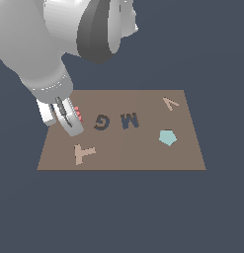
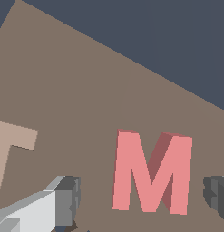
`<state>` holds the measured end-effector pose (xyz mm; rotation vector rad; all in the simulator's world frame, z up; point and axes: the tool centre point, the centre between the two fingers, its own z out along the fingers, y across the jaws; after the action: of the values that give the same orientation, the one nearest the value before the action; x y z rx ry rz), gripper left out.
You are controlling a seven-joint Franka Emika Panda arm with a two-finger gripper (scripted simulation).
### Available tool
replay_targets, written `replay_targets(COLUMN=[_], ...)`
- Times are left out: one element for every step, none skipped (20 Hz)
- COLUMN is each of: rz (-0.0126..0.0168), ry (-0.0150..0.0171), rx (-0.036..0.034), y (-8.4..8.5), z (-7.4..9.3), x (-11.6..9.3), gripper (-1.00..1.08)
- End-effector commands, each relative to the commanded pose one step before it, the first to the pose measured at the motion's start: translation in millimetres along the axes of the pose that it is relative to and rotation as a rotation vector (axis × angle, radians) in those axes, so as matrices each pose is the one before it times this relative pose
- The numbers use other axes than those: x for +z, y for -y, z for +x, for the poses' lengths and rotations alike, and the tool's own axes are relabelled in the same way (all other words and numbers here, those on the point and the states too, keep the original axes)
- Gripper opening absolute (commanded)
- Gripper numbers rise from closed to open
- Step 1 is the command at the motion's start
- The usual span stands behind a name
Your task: Insert a designated object into the corresponding slot on a board.
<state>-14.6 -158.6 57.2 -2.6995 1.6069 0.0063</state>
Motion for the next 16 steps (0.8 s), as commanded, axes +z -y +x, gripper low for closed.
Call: replay_targets(rz=[0.00127, 0.0002, 0.00017, 0.00015, 0.00012, 0.00008, 0.00003, -0.00074, 0.0, 0.0, 0.00015, 0.0001, 0.00014, 0.00014, 0.00014, 0.00009], ry=[-0.00241, -0.0005, -0.00036, -0.00022, -0.0001, -0.00001, 0.00001, 0.00037, 0.0, 0.0, -0.00003, -0.00001, -0.00001, -0.00001, 0.0, 0.0], rx=[0.04145, 0.01108, 0.00889, 0.00676, 0.00463, 0.00258, 0.00069, -0.00524, 0.0, 0.0, 0.00096, 0.00068, 0.00097, 0.00097, 0.00097, 0.00068], y=[-5.1, -1.5, -1.2, -0.93, -0.64, -0.37, -0.09, 0.32, 0.04, 0.11, -0.22, -0.05, -0.11, -0.13, -0.2, -0.15], z=[2.91, 0.79, 0.59, 0.41, 0.24, 0.09, -0.01, -0.09, -0.05, -0.15, 0.19, -0.06, -0.05, -0.07, 0.03, 0.01], x=[3.7, 1.07, 0.87, 0.67, 0.48, 0.28, 0.09, -0.33, 0.42, 1.25, 2.0, 2.86, 3.68, 3.69, 2.85, 2.04], gripper=[1.0, 1.0, 1.0, 1.0, 1.0, 1.0, 1.0, 1.0, 1.0, 1.0, 1.0, 1.0, 1.0, 1.0, 1.0, 1.0])
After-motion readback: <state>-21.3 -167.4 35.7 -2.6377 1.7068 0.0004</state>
